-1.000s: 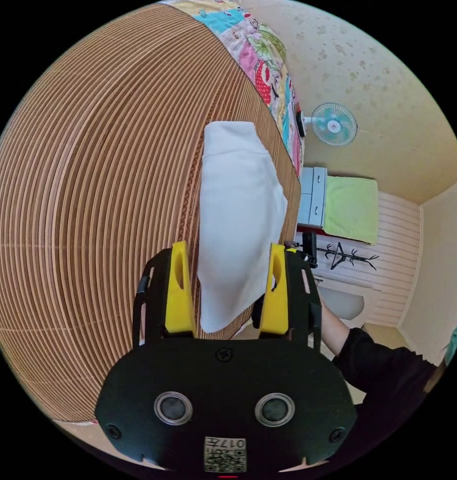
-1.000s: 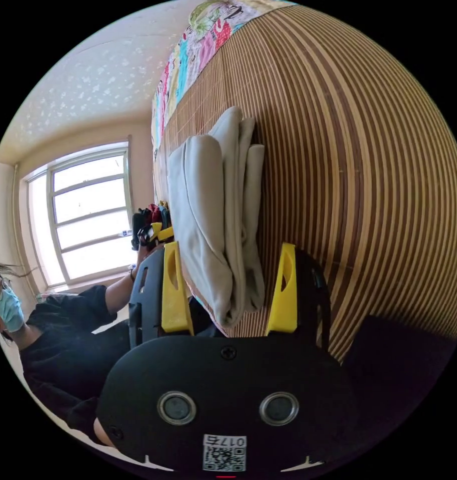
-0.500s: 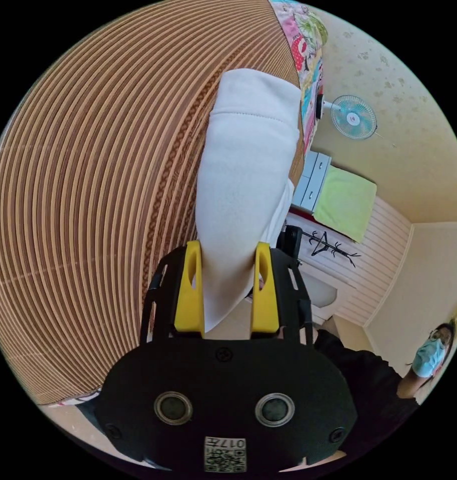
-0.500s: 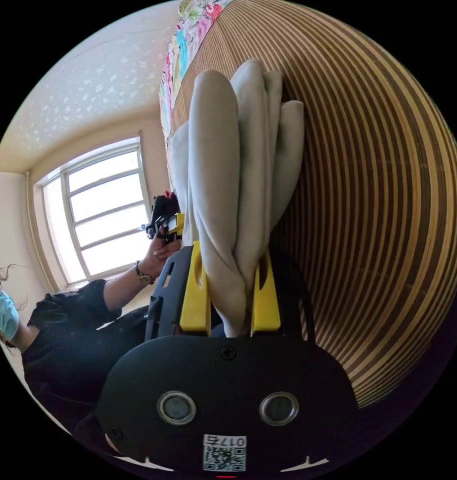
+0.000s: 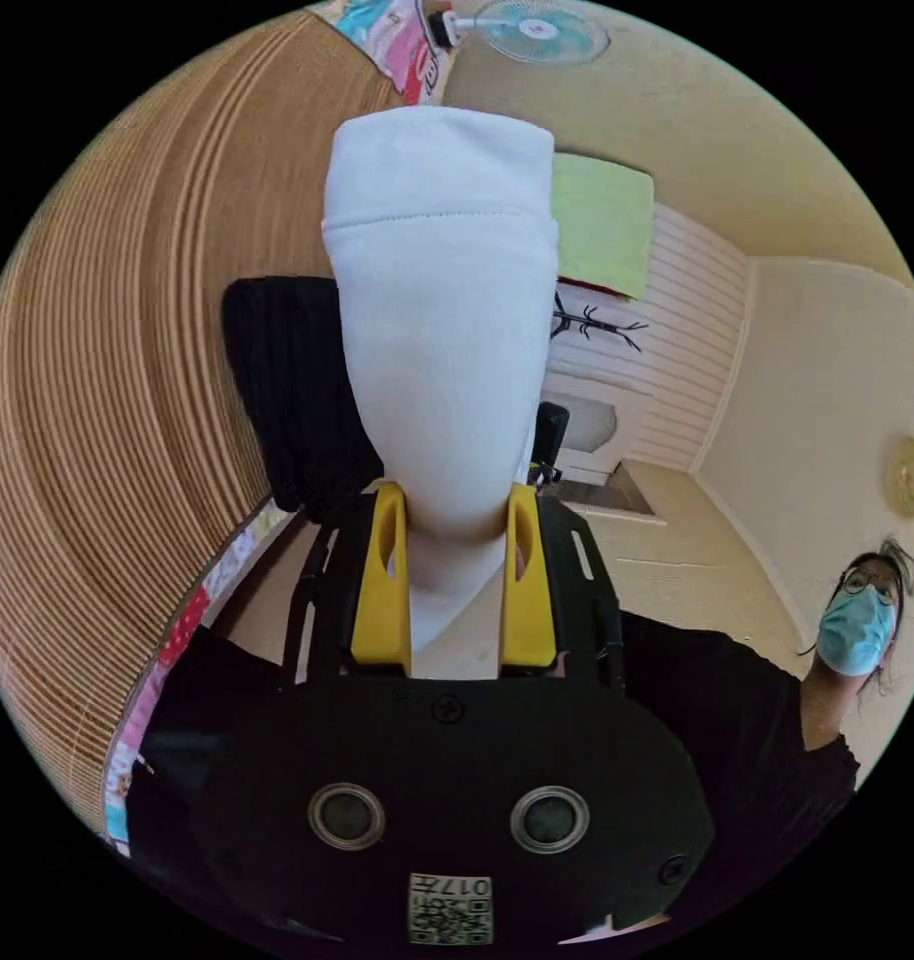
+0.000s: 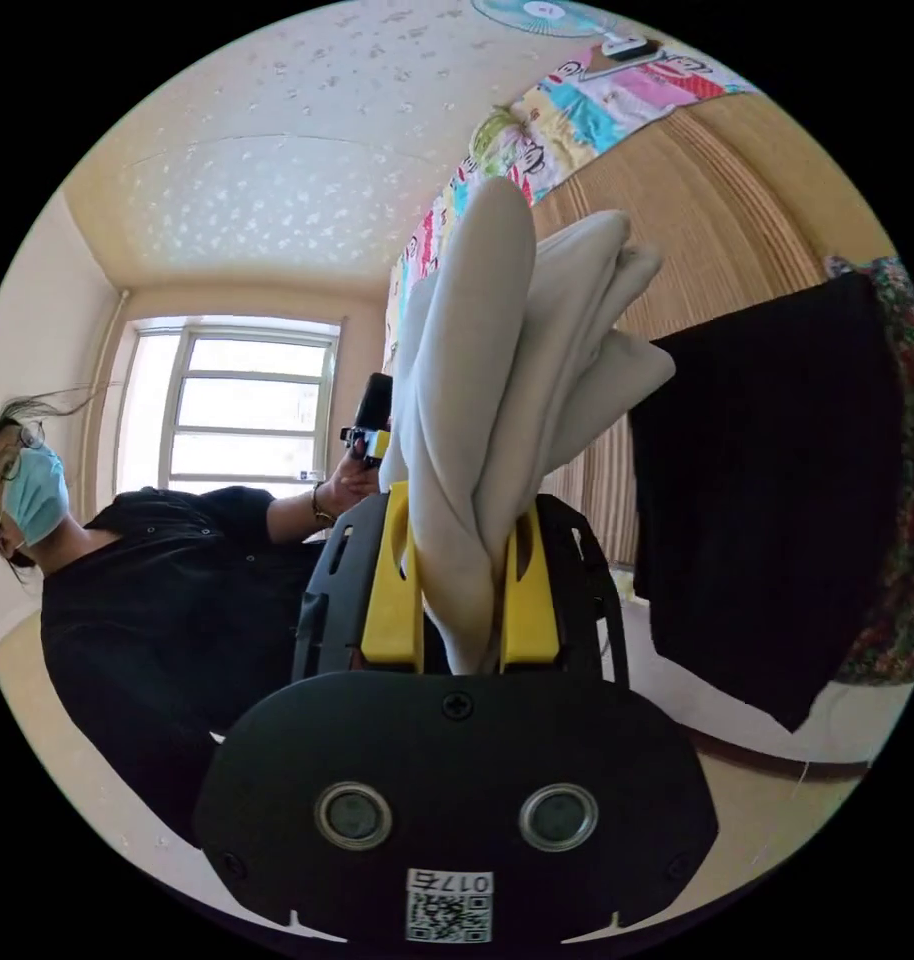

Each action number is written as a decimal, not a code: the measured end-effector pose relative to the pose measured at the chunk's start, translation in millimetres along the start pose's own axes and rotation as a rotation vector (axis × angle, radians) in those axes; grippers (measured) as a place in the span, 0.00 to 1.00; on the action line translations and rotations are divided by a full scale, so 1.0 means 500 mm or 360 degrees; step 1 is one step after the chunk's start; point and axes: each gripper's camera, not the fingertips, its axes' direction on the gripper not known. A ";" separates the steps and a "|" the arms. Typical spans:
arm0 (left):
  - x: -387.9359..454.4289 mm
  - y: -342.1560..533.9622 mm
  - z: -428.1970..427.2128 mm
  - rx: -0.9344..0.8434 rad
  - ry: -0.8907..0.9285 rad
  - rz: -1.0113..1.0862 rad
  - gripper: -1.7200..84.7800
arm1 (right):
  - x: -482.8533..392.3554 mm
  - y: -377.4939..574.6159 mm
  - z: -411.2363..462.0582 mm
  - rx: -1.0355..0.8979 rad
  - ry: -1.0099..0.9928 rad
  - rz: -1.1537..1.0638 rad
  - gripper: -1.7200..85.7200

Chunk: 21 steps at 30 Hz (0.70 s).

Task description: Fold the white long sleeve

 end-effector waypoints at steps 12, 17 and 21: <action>-0.154 0.098 -0.005 -0.0467 -0.0898 -0.0384 0.16 | 0.078 0.034 0.020 0.0260 0.0941 0.0986 0.16; -0.243 0.465 -0.290 0.0027 -0.1009 -0.1041 0.13 | -0.104 0.113 0.139 0.0725 0.1477 0.1075 0.13; -0.197 0.808 -0.428 0.0490 -0.1041 -0.1522 0.11 | -0.110 0.125 0.240 0.0766 0.1531 0.1180 0.07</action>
